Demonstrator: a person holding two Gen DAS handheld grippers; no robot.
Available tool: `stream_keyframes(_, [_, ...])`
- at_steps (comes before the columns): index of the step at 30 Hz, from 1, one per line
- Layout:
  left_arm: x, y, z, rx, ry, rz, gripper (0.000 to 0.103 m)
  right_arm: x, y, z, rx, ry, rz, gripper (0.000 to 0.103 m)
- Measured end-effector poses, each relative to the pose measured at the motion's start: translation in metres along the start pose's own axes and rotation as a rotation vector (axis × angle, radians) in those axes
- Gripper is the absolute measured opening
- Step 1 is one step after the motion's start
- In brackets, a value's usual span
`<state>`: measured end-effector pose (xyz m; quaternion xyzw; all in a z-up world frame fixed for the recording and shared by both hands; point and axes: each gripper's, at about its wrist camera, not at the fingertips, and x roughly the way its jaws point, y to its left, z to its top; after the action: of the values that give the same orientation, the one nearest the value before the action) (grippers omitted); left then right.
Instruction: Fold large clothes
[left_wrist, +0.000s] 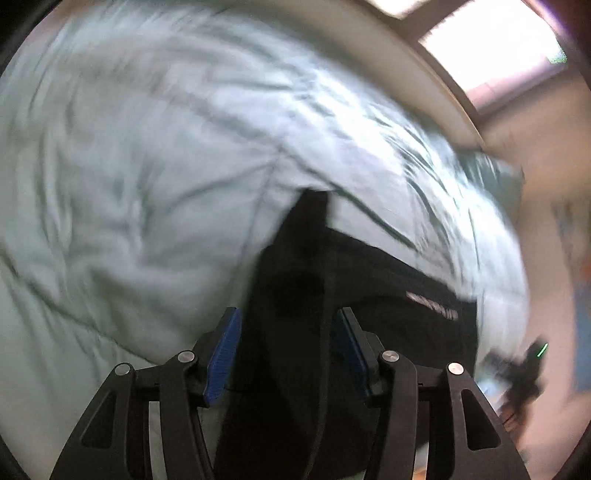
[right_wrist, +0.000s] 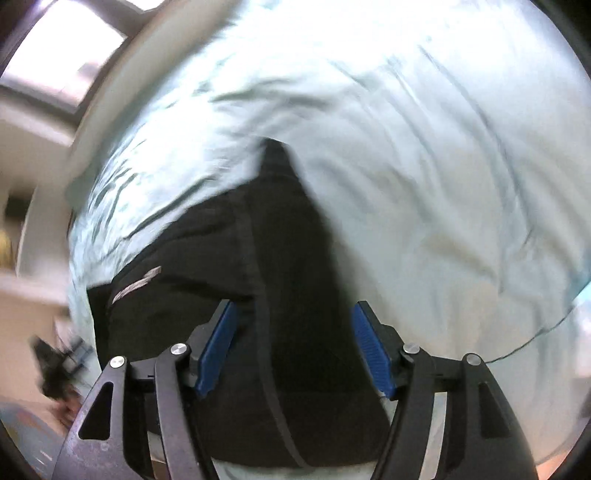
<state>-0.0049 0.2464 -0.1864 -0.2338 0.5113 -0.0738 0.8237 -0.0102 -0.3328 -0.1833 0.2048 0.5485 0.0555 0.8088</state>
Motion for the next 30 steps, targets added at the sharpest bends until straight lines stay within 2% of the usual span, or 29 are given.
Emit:
stream_keyframes(2, [0.000,-0.036,-0.004,0.100,0.006,-0.011,0.060,-0.001,0.035,-0.001,-0.088,-0.009,0.003,0.069])
stream_keyframes(4, [0.013,-0.063,-0.014,0.158,0.036,-0.010,0.063,0.007,0.059,-0.007,-0.143,-0.002,-0.015,0.069])
stream_keyframes(6, [0.042,-0.087,-0.032,0.224,0.102,0.029,0.063,0.031,0.093,-0.014,-0.200,0.054,-0.068,0.069])
stream_keyframes(7, [0.055,-0.093,-0.042,0.242,0.126,0.055,0.063,0.032,0.084,-0.027,-0.215,0.072,-0.087,0.069])
stream_keyframes(10, [0.100,-0.099,-0.067,0.235,0.217,0.158,0.063,0.071,0.086,-0.046,-0.252,0.157,-0.157,0.069])
stream_keyframes(11, [0.108,-0.100,-0.074,0.232,0.215,0.187,0.065,0.087,0.085,-0.051,-0.253,0.189,-0.190,0.069])
stream_keyframes(15, [0.118,-0.094,-0.072,0.169,0.195,0.195,0.078,0.119,0.085,-0.055,-0.239,0.224,-0.259,0.070])
stream_keyframes(17, [0.122,-0.099,-0.070,0.202,0.208,0.217,0.081,0.120,0.088,-0.053,-0.243,0.229,-0.280,0.070])
stream_keyframes(19, [0.119,-0.103,-0.069,0.221,0.211,0.236,0.082,0.118,0.089,-0.051,-0.223,0.233,-0.280,0.070])
stream_keyframes(22, [0.103,-0.108,-0.064,0.209,0.198,0.219,0.081,0.101,0.094,-0.047,-0.185,0.215,-0.250,0.071])
stream_keyframes(25, [0.076,-0.120,-0.059,0.242,0.152,0.240,0.081,0.074,0.101,-0.042,-0.172,0.167,-0.230,0.071])
stream_keyframes(30, [0.022,-0.148,-0.045,0.298,0.032,0.273,0.082,0.025,0.126,-0.029,-0.213,0.057,-0.234,0.071])
